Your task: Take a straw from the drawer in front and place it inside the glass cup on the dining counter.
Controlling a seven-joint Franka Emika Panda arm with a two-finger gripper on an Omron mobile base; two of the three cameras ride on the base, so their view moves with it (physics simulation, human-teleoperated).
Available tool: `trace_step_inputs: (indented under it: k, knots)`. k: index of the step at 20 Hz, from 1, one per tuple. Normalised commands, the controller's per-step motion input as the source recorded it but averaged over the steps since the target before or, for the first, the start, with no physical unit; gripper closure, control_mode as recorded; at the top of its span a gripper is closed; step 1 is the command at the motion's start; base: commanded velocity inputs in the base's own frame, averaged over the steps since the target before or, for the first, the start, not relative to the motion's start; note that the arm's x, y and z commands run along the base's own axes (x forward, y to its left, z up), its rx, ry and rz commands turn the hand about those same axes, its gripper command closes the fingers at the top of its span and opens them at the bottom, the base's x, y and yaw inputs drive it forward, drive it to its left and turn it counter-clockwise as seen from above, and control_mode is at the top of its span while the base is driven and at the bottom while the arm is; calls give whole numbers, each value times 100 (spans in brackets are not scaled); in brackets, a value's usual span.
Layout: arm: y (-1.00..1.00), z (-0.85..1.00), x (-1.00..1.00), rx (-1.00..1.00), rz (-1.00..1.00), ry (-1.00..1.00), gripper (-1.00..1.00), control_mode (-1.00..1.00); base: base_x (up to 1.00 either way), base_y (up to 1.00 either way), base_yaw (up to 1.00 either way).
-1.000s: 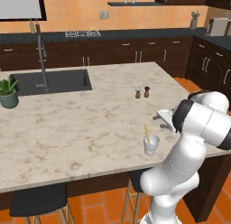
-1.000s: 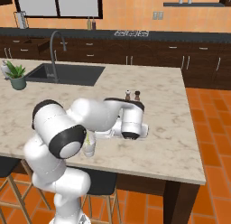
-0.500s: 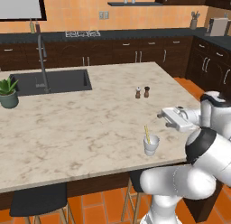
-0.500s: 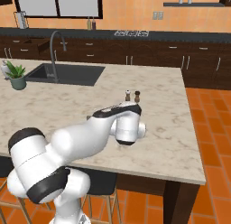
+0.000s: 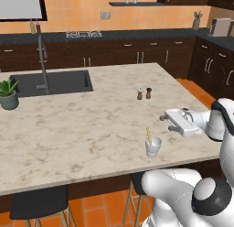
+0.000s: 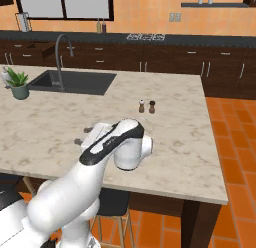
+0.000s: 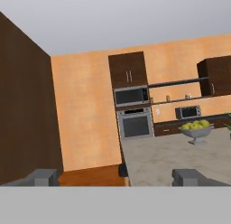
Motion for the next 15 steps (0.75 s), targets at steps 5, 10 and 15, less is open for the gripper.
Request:
trace_step_inputs:
  k: [5,10,15]
  knots:
    - [10,13,-49,-3,-5,0,-100,-100,0,0,0]
    - [4,17,-50,-2,-5,0,-100,-100,0,0,0]
    - [0,40,-38,-1,-3,0,-100,-100,0,0,0]
